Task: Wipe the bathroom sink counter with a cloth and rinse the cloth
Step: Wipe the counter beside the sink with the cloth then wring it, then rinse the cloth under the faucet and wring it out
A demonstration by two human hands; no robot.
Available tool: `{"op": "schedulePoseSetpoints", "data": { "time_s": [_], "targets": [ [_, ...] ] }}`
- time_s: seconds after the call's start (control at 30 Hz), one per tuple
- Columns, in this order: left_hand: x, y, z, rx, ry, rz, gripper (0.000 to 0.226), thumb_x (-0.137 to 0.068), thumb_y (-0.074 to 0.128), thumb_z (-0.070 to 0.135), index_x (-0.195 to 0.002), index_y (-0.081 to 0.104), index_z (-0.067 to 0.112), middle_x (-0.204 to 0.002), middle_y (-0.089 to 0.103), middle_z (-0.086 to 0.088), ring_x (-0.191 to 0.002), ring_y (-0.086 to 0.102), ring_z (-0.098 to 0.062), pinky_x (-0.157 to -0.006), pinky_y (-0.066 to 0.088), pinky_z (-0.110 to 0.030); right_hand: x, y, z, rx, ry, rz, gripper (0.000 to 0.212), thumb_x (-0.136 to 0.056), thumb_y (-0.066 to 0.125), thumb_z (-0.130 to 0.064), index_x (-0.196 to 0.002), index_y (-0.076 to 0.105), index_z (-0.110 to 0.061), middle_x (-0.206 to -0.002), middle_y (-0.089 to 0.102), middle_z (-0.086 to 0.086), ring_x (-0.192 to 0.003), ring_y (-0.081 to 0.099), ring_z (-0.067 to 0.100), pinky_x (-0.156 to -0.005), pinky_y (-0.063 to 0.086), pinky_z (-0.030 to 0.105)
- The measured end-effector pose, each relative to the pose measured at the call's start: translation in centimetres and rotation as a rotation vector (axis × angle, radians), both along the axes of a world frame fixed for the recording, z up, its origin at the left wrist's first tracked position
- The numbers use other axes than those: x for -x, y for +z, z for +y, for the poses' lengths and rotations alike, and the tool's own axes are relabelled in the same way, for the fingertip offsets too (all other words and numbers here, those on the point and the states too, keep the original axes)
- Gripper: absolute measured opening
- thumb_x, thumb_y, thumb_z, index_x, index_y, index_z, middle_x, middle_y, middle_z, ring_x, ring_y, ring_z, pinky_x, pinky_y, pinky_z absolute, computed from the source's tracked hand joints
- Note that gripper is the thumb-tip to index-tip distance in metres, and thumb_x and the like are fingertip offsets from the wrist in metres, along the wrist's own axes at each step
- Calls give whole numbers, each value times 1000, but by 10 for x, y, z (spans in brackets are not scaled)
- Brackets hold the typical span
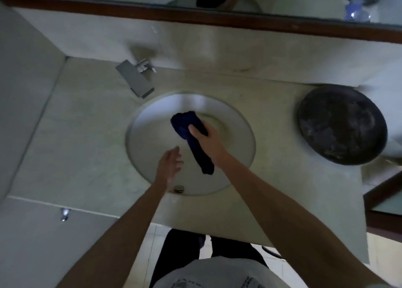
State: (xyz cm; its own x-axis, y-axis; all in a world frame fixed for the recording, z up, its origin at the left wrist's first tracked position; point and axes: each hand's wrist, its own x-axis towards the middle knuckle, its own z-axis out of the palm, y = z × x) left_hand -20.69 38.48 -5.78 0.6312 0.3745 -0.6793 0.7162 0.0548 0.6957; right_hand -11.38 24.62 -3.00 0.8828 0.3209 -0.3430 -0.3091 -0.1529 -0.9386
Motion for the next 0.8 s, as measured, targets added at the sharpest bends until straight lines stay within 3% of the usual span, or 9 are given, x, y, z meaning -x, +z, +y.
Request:
{"op": "schedulePoseSetpoints", "data": {
  "time_s": [0.1,0.2,0.3,0.4,0.47,0.53,0.6,0.7,0.8],
  "targets": [
    [-35,32,17,79,26,-219,66,-89,64,60,-139,50,21,-125,65,7,-111,64,-7,-93,53,-28,-20,0,14,-92,59,64,44,-90,69,-44,-123,66,-15,-117,71,8,-107,68,28,-96,52,55],
    [-64,49,32,31,-24,-328,50,-86,80,24,-128,54,18,-112,68,11,-93,66,9,-72,52,-10,-35,1,33,-67,108,139,33,-87,70,-29,-117,67,-15,-117,70,7,-108,67,25,-98,52,49],
    [-82,42,45,21,-13,-327,42,-79,85,11,-115,65,11,-102,70,7,-82,68,9,-69,54,-13,-47,-1,44,-14,185,254,36,-73,60,-13,-107,70,-15,-110,69,13,-104,65,29,-89,51,43],
    [-89,31,61,-25,62,-291,45,-77,87,28,-115,68,12,-105,70,6,-96,69,-5,-77,56,-21,-59,5,53,21,126,306,39,-81,57,-10,-118,63,-21,-120,64,13,-102,67,27,-81,58,36],
    [-96,27,69,-59,88,-251,45,-83,83,29,-120,65,10,-106,65,7,-100,64,-12,-79,52,-23,-74,15,64,87,-89,186,34,-97,52,-10,-131,54,-18,-108,63,3,-82,66,17,-68,60,31],
    [-104,19,75,-54,71,-213,49,-85,80,28,-127,62,7,-113,63,3,-105,59,-12,-89,50,-27,-95,20,81,255,-225,-59,31,-100,53,-21,-130,59,-23,-100,68,-3,-79,69,13,-74,61,39],
    [-108,10,78,-78,24,-188,52,-85,80,33,-128,62,10,-121,64,0,-112,60,-15,-99,49,-32,-113,30,105,298,-160,-195,32,-97,57,-30,-128,64,-27,-103,71,-4,-84,70,11,-81,60,40],
    [-114,3,82,-84,31,-152,51,-82,81,40,-121,65,13,-114,67,3,-109,64,-16,-97,49,-31,-134,45,137,262,-52,-295,36,-89,66,-44,-119,72,-26,-98,75,-10,-80,72,7,-74,61,40],
    [-119,1,89,-66,54,-190,57,-66,84,60,-98,70,15,-99,75,-6,-96,71,-28,-90,57,-50,-154,47,149,345,0,-550,23,-90,68,-32,-108,78,-21,-85,77,-10,-69,70,2,-71,60,35]
  ]
}}
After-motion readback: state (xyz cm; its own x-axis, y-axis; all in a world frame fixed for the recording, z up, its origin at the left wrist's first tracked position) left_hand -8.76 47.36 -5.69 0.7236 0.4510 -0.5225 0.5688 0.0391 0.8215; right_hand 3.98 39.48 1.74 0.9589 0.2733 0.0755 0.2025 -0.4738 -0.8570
